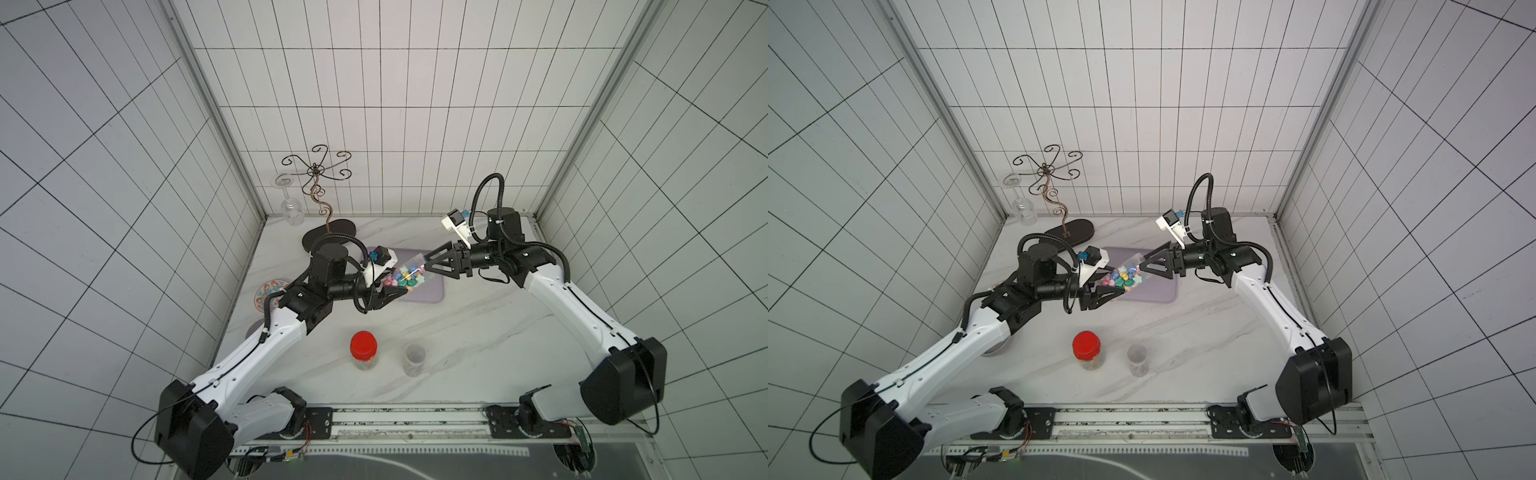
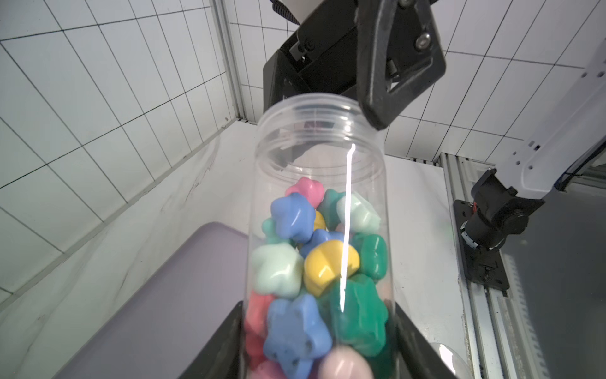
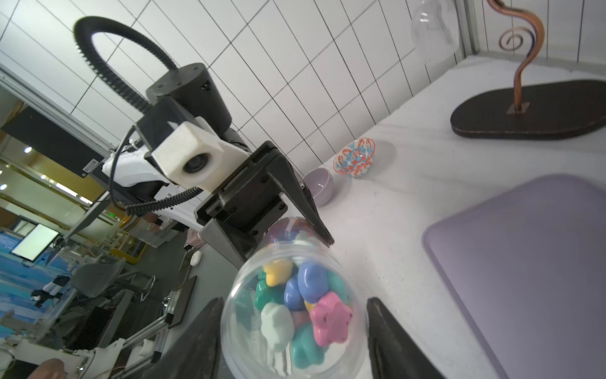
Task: Pour the candies out of the jar
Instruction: Unscrew the lid from the jar.
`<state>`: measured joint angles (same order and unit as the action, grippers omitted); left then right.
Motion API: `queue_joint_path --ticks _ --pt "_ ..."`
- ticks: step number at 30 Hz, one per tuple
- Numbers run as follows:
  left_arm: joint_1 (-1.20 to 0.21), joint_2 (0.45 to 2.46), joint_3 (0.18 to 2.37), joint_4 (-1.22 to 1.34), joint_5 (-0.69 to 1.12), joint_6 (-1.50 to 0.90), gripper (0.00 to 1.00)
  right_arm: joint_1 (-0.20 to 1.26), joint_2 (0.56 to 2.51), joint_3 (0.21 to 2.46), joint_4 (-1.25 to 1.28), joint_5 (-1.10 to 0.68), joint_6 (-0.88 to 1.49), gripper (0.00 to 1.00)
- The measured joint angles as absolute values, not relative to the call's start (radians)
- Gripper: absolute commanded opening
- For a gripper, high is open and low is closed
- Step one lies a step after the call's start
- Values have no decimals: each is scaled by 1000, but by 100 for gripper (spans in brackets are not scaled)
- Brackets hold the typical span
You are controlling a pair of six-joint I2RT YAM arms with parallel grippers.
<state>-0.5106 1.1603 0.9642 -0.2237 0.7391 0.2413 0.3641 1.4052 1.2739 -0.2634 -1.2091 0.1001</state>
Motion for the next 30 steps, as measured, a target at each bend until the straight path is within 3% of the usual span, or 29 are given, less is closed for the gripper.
queue_joint_path --ticks 10,30 --pt "-487 1182 968 -205 910 189 43 357 1370 1201 -94 -1316 86 50" --pt "-485 1190 969 -214 883 218 43 323 1356 1199 -72 -1281 149 49"
